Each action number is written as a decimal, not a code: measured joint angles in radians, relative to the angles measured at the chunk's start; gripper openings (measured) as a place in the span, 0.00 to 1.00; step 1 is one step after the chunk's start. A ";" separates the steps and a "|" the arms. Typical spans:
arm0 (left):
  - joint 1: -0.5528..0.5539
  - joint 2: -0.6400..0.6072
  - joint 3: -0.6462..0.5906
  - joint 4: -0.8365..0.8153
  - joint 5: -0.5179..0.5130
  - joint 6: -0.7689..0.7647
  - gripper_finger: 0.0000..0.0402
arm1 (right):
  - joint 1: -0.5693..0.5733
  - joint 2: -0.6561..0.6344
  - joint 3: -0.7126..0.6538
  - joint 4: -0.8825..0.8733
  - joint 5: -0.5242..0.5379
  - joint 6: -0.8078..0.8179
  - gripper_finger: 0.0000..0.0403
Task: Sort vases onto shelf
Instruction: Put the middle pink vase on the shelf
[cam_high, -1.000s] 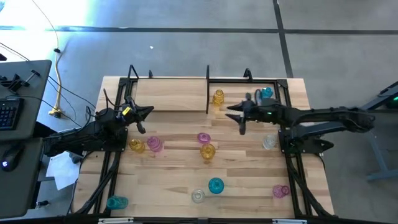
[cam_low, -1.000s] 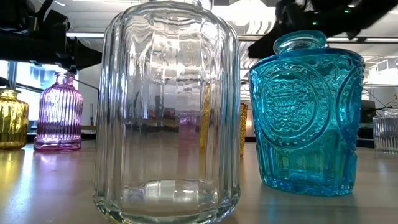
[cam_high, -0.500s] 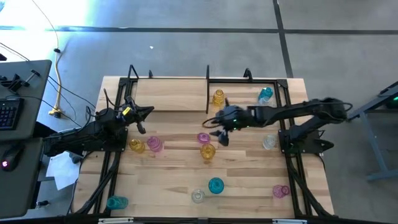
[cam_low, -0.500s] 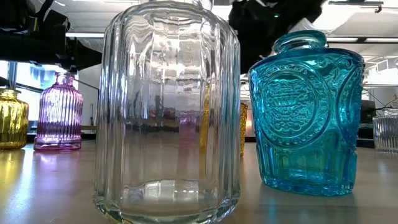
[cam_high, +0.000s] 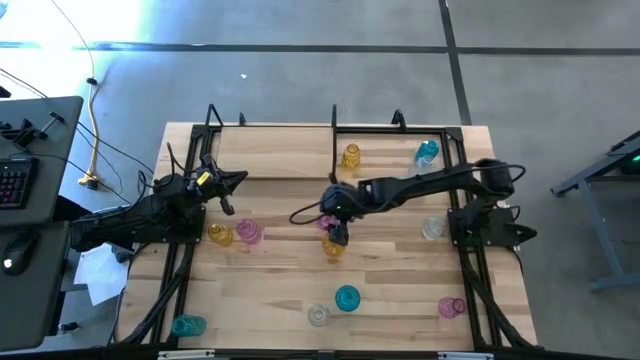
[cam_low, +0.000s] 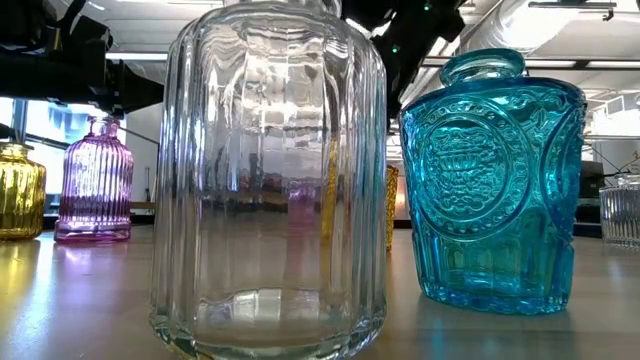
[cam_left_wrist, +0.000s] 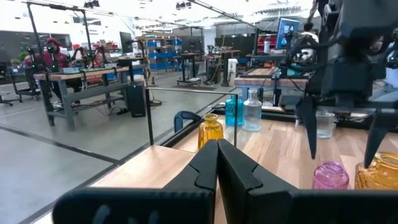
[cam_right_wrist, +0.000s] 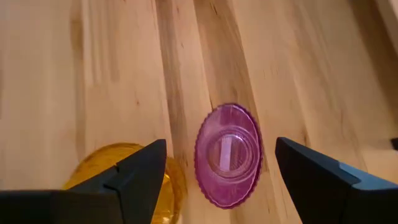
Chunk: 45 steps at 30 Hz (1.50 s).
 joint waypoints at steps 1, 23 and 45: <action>0.000 0.000 0.000 0.000 0.000 0.000 0.00 | 0.000 0.010 0.007 -0.003 0.000 0.000 0.72; 0.000 0.000 0.000 0.000 -0.003 0.002 0.00 | -0.009 0.048 0.011 -0.010 0.001 -0.053 0.41; 0.000 0.000 0.000 0.000 -0.007 0.003 0.00 | -0.084 0.051 0.184 -0.074 -0.051 -0.168 0.29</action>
